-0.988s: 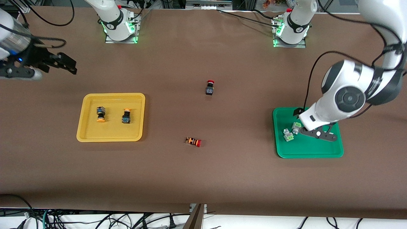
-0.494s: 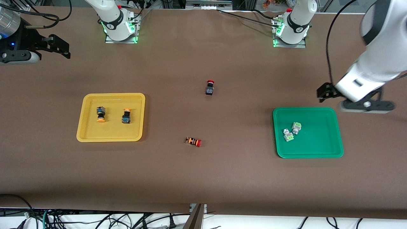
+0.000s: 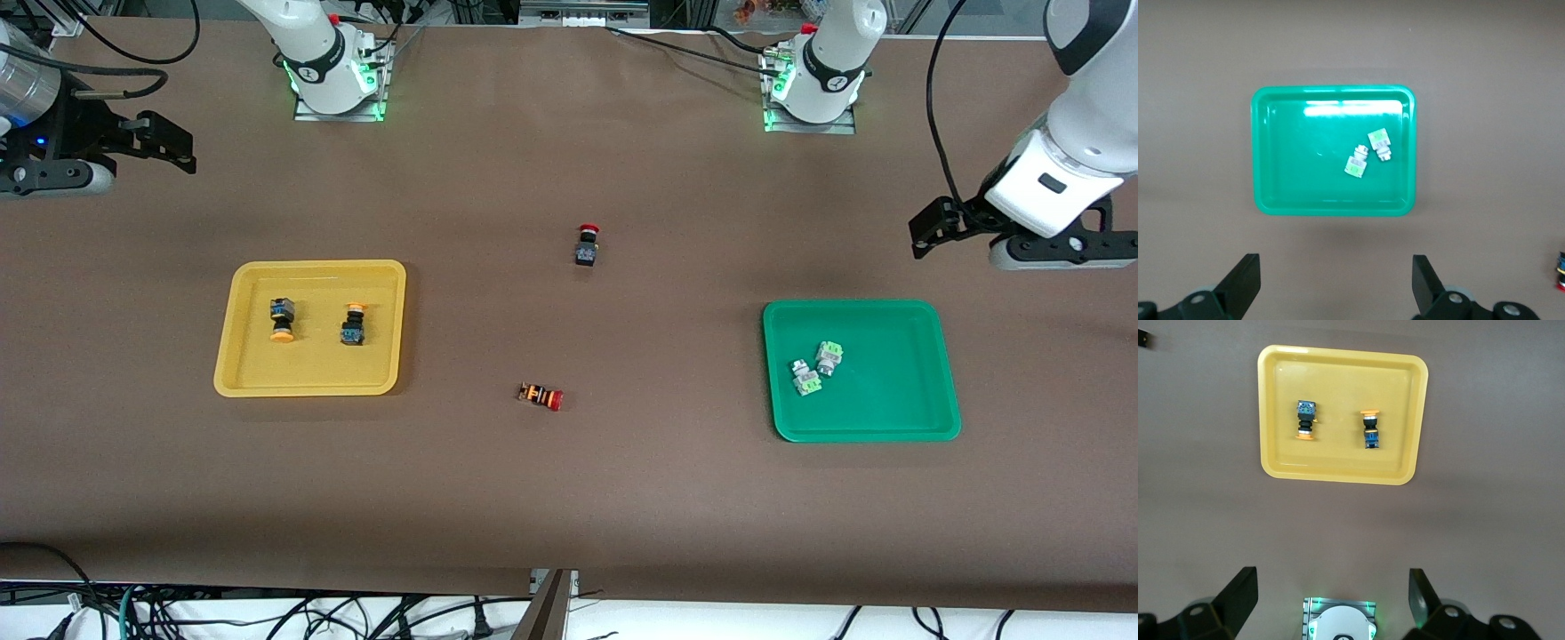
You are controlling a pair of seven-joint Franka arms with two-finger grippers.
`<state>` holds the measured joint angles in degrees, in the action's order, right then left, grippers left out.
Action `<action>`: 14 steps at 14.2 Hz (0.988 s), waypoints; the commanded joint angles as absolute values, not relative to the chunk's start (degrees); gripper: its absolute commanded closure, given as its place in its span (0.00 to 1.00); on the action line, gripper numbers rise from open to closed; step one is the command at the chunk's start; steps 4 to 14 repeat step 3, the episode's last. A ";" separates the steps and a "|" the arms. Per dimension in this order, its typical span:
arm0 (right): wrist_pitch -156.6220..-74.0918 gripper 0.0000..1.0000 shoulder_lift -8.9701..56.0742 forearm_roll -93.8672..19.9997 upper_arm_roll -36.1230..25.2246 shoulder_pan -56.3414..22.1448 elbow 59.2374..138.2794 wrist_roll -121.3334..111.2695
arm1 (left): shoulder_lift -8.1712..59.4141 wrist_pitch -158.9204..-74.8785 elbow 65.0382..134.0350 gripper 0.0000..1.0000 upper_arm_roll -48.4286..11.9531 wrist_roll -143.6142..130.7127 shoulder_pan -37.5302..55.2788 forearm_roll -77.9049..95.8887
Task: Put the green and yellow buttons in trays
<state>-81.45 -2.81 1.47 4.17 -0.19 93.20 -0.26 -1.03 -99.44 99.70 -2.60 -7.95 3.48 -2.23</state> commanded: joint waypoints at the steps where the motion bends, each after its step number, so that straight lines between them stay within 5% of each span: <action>1: -81.21 0.00 -2.73 2.55 4.31 0.18 92.11 -1.32 | -3.17 -98.62 100.91 0.00 -1.49 -8.09 4.83 -0.79; 14: -81.12 0.00 -2.37 2.55 4.31 0.18 91.93 -1.32 | -2.55 -98.26 100.55 0.00 -1.49 -8.09 4.75 -0.79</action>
